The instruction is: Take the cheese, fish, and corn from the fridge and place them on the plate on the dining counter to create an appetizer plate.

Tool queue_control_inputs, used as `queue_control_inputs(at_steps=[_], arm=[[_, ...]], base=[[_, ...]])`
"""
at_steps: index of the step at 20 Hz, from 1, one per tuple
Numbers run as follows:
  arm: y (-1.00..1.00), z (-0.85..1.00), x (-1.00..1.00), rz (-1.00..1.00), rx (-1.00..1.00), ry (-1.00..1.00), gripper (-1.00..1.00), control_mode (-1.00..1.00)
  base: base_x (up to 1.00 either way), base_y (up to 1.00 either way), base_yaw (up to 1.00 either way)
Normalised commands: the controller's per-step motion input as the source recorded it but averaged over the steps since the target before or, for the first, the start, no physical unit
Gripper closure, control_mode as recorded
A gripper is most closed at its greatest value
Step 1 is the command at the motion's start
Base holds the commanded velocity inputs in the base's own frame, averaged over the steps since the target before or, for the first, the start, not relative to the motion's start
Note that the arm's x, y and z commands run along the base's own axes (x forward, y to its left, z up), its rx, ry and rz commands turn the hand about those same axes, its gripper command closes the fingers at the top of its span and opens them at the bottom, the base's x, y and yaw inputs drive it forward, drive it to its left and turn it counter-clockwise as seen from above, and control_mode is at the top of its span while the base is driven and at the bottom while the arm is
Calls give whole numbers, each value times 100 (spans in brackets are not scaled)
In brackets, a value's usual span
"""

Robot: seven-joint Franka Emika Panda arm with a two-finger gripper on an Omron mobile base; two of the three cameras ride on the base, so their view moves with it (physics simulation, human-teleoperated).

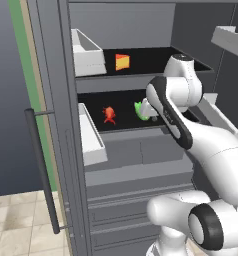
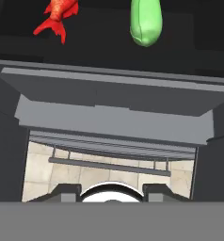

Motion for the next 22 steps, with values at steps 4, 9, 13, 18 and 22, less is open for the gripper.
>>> queue_control_inputs(at_steps=[4, 9, 13, 18, 22], arm=[[1, 0, -2, 0, 0, 0, -100, -100], [32, -2, -3, -1, -1, -10, -100, -100], [15, 18, -3, -5, -2, -10, -100, -100], [0, 35, -5, -5, 0, -8, -100, -100], [5, 29, 0, -4, -2, -10, -100, -100]], base=[[0, 0, 0], [0, 0, 0], [0, 0, 0], [0, 0, 0], [0, 0, 0]])
